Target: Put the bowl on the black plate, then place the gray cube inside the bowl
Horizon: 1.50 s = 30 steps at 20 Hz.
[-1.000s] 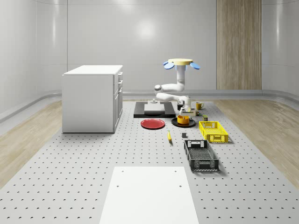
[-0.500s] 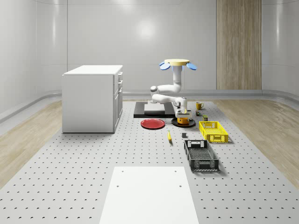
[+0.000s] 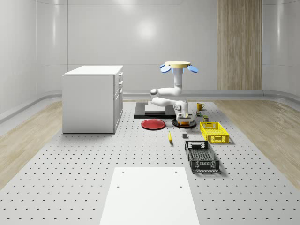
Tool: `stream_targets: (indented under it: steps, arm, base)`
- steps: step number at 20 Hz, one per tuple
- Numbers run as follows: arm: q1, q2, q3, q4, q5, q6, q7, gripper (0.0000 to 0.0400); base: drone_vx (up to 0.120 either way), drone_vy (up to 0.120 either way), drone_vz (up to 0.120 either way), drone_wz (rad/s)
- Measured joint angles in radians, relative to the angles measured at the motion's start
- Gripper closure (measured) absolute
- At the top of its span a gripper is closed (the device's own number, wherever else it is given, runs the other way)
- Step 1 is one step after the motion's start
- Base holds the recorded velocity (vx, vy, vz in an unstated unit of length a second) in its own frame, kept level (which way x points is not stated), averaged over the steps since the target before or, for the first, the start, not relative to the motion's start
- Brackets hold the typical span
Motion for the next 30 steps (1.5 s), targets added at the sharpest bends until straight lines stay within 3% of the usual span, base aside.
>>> stream_targets:
  steps: [4, 11, 21, 30]
  arm:
    - [0.001, 0.001, 0.0, 0.0, -0.001, -0.001, -0.001, 0.0]
    - [0.002, 0.004, -0.001, 0.0, -0.002, -0.003, -0.001, 0.0]
    - [0.003, 0.007, -0.001, -0.001, -0.003, -0.006, -0.002, 0.0]
    - [-0.008, 0.015, -0.014, 0.018, -0.017, -0.001, -0.006, 0.0]
  base:
    - [0.12, -0.01, -0.1, 0.0]
    - [0.12, -0.069, 0.0, 0.0]
    - [0.12, 0.0, 0.0, 0.0]
    - [0.0, 0.0, 0.0, 0.0]
